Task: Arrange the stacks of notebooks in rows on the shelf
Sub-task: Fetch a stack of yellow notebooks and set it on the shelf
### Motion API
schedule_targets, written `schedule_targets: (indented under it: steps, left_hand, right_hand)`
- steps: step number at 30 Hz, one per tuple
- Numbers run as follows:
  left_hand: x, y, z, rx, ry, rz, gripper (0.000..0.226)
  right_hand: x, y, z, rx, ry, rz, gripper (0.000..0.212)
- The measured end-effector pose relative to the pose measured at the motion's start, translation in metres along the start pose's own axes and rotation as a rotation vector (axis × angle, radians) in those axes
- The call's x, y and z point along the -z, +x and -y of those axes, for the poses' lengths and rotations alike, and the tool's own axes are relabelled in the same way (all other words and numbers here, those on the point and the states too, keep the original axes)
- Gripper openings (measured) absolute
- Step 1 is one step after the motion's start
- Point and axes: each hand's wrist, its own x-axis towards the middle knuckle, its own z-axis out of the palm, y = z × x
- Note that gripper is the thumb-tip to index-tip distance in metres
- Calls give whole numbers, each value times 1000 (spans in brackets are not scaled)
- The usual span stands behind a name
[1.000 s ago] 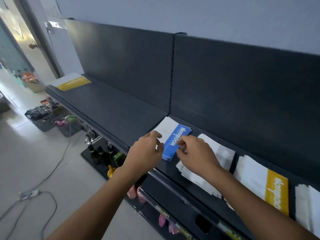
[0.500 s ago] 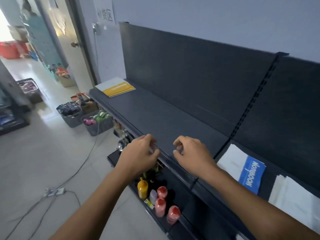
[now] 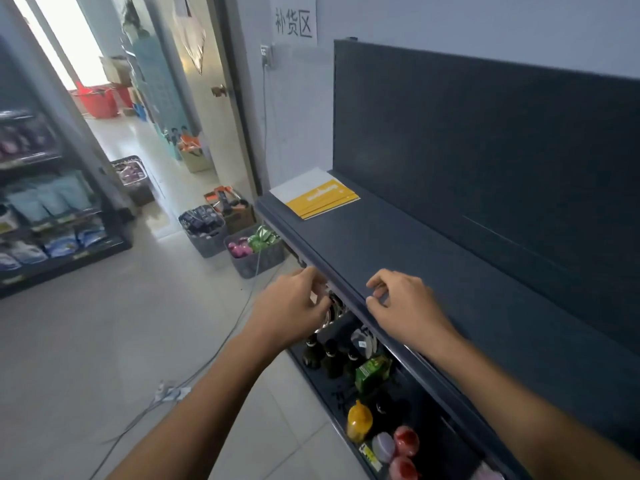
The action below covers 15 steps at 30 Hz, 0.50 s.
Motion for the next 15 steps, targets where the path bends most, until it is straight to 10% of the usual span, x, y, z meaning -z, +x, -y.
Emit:
schedule_targets:
  steps: [15]
  left_hand:
    - [40, 151, 172, -106, -43, 88, 24]
  right_hand:
    - [-71, 169, 87, -177, -40, -26, 16]
